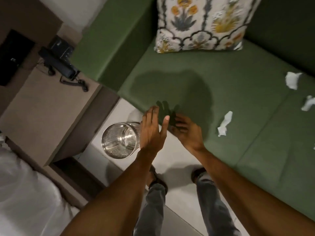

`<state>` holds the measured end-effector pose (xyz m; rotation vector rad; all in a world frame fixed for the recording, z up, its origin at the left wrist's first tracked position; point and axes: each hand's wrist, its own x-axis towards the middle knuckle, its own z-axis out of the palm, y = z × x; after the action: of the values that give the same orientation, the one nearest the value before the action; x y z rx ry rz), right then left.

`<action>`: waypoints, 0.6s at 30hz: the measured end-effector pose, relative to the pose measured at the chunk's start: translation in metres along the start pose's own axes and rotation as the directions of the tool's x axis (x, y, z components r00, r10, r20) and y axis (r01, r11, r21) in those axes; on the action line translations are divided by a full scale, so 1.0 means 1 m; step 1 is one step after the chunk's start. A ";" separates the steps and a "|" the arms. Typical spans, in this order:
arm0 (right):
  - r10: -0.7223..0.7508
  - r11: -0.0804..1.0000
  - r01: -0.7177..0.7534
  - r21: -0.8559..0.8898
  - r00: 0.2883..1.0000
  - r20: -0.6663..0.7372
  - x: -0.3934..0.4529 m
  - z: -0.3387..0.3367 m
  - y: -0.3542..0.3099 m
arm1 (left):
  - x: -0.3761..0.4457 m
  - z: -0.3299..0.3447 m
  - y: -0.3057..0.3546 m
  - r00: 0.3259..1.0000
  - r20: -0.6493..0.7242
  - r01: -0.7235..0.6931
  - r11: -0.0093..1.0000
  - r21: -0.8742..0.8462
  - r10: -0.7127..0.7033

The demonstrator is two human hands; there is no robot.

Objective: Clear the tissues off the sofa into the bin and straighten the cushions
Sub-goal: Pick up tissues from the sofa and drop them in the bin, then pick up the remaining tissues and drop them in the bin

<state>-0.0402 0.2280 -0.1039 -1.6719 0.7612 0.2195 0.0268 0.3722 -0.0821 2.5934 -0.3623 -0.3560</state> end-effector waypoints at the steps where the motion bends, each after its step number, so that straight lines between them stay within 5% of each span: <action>1: -0.007 1.000 0.007 0.009 0.999 -0.046 0.000 -0.015 0.001 | 0.001 0.004 0.014 0.999 -0.003 -0.037 0.999 0.004 0.037; 5: -0.037 0.999 0.036 -0.008 0.968 -0.250 -0.014 -0.096 0.009 | 0.002 0.026 0.083 0.985 0.050 -0.162 0.987 -0.015 0.163; 10: -0.090 0.983 -0.019 -0.182 0.815 -0.573 -0.038 -0.199 0.043 | -0.006 0.068 0.166 0.937 0.334 -0.066 0.991 -0.118 0.102; 13: -0.012 0.971 -0.146 -0.191 0.762 -0.648 -0.052 -0.261 0.079 | -0.007 0.101 0.201 0.898 0.430 -0.082 0.996 -0.046 0.094; 18: 0.058 0.838 -0.378 -0.394 0.779 -0.625 -0.078 -0.344 0.152 | -0.023 0.145 0.233 0.909 0.414 -0.062 0.969 0.240 -0.044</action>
<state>-0.2781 -0.0734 -0.0965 -2.1820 1.4920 0.0522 -0.0840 0.1200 -0.0829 2.7422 -0.5997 -0.9244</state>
